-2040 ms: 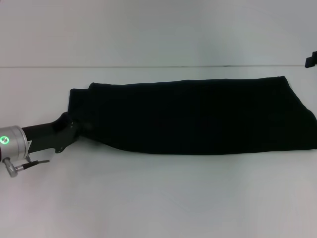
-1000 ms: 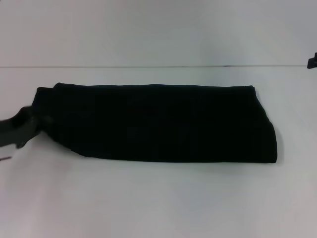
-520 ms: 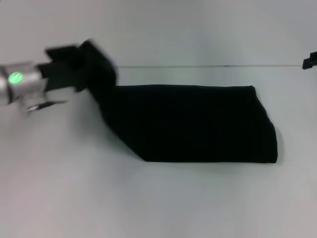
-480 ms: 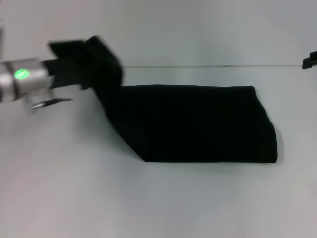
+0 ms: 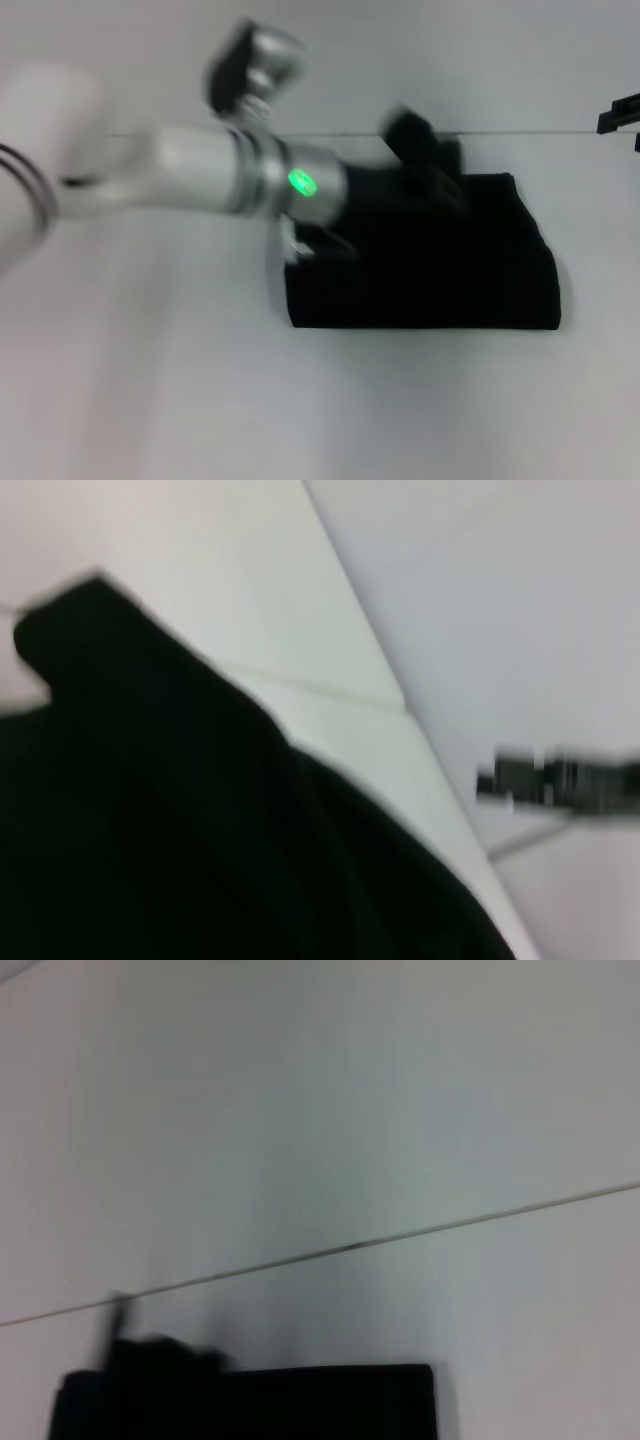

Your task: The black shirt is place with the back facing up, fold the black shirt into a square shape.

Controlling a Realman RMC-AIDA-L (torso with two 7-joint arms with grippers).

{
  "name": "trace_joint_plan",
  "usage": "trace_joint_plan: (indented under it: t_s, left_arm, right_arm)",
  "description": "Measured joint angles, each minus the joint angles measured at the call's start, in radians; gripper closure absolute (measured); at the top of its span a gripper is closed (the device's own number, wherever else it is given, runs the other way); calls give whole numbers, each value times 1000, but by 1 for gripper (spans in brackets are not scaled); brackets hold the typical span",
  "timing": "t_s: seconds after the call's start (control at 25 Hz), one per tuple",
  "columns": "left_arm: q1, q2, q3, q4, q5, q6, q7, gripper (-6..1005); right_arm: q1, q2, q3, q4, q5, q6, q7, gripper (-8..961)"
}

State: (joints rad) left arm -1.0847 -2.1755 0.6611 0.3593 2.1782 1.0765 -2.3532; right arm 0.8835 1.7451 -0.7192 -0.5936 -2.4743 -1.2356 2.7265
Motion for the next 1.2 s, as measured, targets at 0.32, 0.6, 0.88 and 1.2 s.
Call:
trace_joint_plan:
  t_s: [0.32, 0.6, 0.88, 1.2]
  left_arm:
    - [-139, -2, 96, -340, -69, -152, 383, 922]
    - [-77, 4, 104, -180, -73, 29, 359, 859]
    - [194, 38, 108, 204, -76, 181, -14, 566]
    - [340, 115, 48, 279, -166, 247, -115, 326]
  right_arm:
    - [1, 10, 0, 8, -4, 13, -10, 283]
    - [-1, 11, -2, 10, -6, 20, -10, 283]
    - [6, 10, -4, 11, -6, -42, -24, 283]
    - [12, 80, 1, 70, 1, -64, -54, 284]
